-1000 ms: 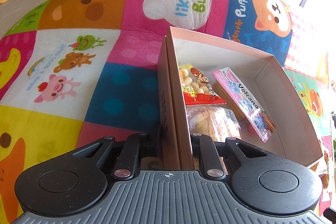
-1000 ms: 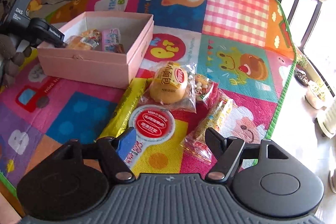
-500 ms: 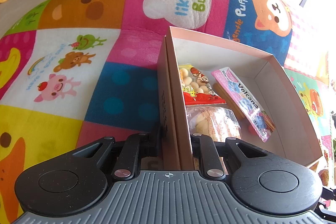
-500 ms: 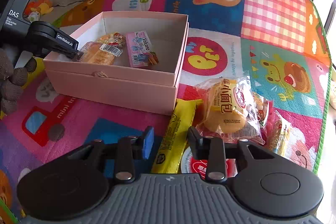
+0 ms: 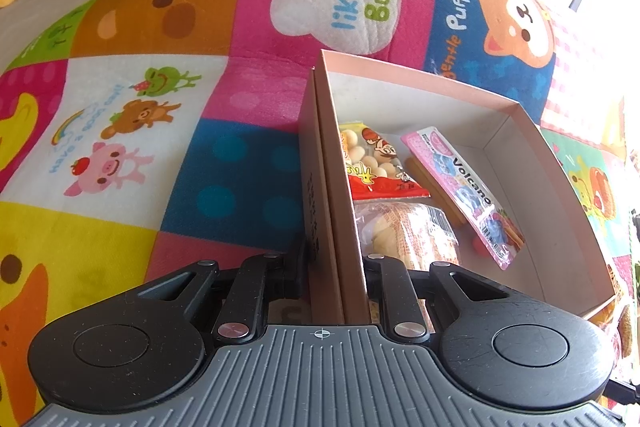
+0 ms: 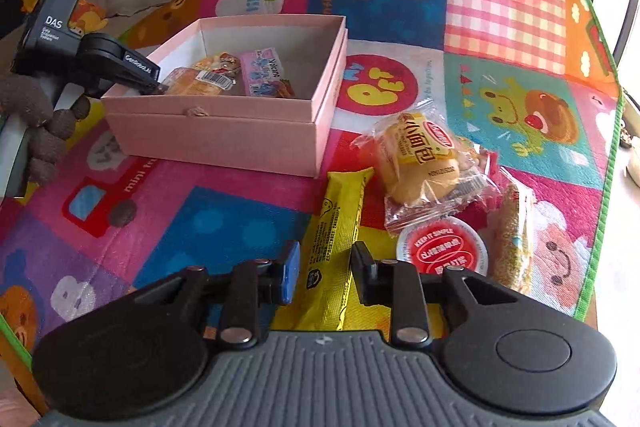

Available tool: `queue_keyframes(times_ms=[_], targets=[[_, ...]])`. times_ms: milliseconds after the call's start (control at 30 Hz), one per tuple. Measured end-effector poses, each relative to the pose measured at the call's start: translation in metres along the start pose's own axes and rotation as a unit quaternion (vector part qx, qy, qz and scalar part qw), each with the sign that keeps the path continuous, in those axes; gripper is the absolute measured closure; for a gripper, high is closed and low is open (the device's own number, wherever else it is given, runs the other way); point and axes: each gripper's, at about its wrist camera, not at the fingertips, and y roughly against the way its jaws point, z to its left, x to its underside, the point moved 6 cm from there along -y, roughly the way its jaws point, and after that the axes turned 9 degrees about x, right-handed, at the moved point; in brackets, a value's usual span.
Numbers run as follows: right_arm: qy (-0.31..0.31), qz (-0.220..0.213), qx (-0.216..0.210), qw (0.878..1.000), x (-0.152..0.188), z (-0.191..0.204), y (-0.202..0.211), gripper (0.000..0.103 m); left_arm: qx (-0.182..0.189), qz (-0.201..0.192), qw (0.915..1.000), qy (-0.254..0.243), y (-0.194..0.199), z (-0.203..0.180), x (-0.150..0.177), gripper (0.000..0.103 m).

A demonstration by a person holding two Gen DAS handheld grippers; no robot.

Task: Organize objects
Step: 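Grasp the yellow snack bar with the right gripper and lift it, then carry the yellow bar over the pink box and release it inside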

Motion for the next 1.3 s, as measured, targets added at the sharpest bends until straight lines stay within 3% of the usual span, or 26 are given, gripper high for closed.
queue_keyframes(times_ms=[267, 433, 600, 800, 933, 1100, 1200, 1300], targets=[[-0.002, 0.021, 0.011, 1.0, -0.007, 0.003, -0.022, 0.071, 0.0, 0.002, 1.0, -0.007, 0.0, 0.0, 0.001, 0.083], [0.031, 0.048, -0.013, 0.998, 0.007, 0.008, -0.002, 0.078, -0.003, 0.005, 0.9999, -0.016, 0.0, 0.0, 0.001, 0.083], [0.022, 0.064, -0.053, 0.996, 0.008, 0.007, 0.03, 0.079, -0.003, 0.004, 0.9998, -0.017, 0.0, 0.0, 0.001, 0.084], [-0.003, -0.027, -0.06, 0.998, -0.059, -0.001, 0.078, 0.079, 0.0, 0.003, 0.9998, -0.022, 0.0, 0.0, 0.0, 0.083], [-0.012, -0.08, -0.07, 0.994, -0.117, 0.008, 0.079, 0.079, 0.006, -0.001, 0.9998, -0.021, 0.001, 0.001, 0.002, 0.083], [-0.014, -0.092, -0.084, 0.992, -0.17, 0.043, 0.035, 0.079, 0.012, -0.003, 0.9998, -0.017, 0.001, 0.003, 0.002, 0.082], [-0.006, -0.099, -0.072, 0.992, -0.184, 0.064, 0.007, 0.079, 0.014, -0.003, 0.9998, -0.016, 0.002, 0.003, 0.002, 0.082], [-0.016, -0.073, -0.08, 0.994, -0.185, 0.069, -0.014, 0.075, 0.017, -0.002, 0.9997, -0.017, 0.001, 0.003, 0.002, 0.082]])
